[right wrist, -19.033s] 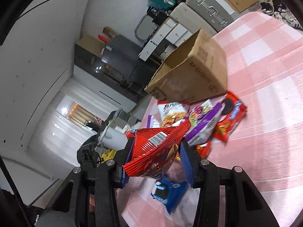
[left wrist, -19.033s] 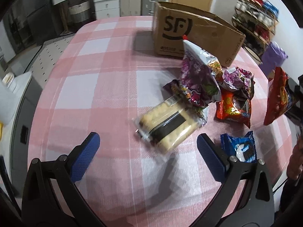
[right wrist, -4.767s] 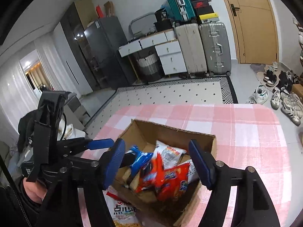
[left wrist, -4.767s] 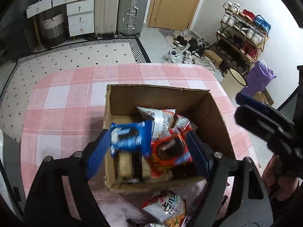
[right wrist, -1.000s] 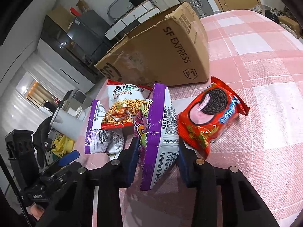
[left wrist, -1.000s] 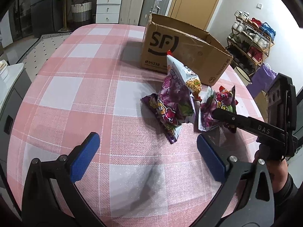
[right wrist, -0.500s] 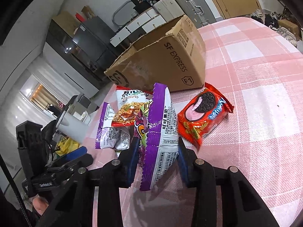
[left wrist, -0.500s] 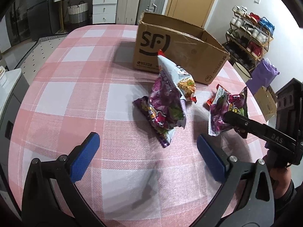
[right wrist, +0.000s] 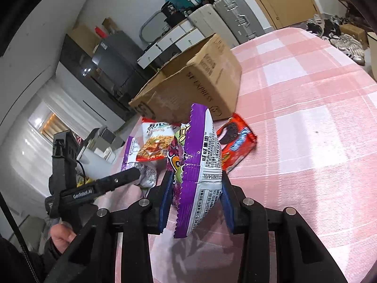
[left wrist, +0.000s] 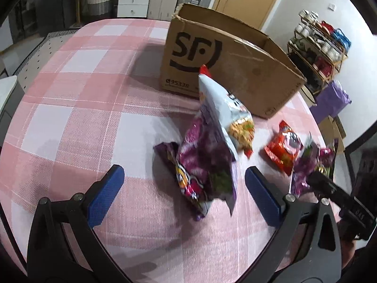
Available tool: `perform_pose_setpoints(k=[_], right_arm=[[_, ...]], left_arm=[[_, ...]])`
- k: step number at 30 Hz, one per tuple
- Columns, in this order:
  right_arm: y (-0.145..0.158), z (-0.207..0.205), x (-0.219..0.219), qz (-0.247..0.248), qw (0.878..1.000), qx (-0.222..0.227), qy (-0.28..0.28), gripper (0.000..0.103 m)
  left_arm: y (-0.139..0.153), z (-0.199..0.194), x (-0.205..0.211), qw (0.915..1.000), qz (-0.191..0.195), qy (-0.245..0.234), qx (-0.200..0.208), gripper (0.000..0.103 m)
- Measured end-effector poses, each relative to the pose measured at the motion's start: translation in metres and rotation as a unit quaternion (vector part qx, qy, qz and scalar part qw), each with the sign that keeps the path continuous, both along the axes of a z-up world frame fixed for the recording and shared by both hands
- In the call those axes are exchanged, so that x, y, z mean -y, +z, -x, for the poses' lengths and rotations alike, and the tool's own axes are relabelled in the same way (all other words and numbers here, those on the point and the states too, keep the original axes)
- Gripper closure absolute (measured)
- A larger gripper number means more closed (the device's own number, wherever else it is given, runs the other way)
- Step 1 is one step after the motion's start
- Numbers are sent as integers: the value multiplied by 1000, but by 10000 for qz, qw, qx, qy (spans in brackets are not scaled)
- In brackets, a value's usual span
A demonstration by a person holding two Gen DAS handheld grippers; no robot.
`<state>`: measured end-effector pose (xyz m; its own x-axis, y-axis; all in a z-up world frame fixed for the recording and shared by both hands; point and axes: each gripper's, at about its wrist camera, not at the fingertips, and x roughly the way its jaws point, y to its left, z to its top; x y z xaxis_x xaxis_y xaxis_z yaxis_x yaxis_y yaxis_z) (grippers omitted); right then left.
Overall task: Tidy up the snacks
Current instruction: 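Grasp a purple snack bag with the right gripper while the left grasps another purple bag, then carry both purple snack bags up over the cardboard box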
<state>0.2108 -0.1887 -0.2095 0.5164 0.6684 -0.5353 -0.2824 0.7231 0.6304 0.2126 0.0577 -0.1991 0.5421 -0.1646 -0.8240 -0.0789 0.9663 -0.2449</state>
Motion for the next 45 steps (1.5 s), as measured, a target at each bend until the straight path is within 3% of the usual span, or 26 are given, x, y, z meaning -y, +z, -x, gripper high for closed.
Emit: perform_pose_setpoints(k=[8,11,16,17,19,20,36,45], right_arm=[[-3,-2,2,-60,10000,-52,28,66],[-3,-1,4,-57,10000,-49,19,66],[-4,-1,3,-41,10000,-45,4,66],[-3,-1,3,-37,10000,-42,3,66],[-1,0,3,-17,10000,-26,-2,66],[0,1,3,-9,10000,-15,-1,66],[28,24,-6,216,9993,294,62,66],[54,39,-6,316,9977,602,-21,66]], left_arm=[[-4,-9,2,10000,2,-68,10,2],[-8,-11,2,9999,29,-102,-6,8],[-18,-17,1,9995,192,-248,-101,41],[-18,-17,1,9994,191,-285,-43,43],[-16,-17,1,9990,267,-371,-7,62],[-14,-16,1,9988,285,-409,32,65],[15,21,-16,9987,273,-277,319,67],[49,44,-21,9975,-105,-265,652,67]])
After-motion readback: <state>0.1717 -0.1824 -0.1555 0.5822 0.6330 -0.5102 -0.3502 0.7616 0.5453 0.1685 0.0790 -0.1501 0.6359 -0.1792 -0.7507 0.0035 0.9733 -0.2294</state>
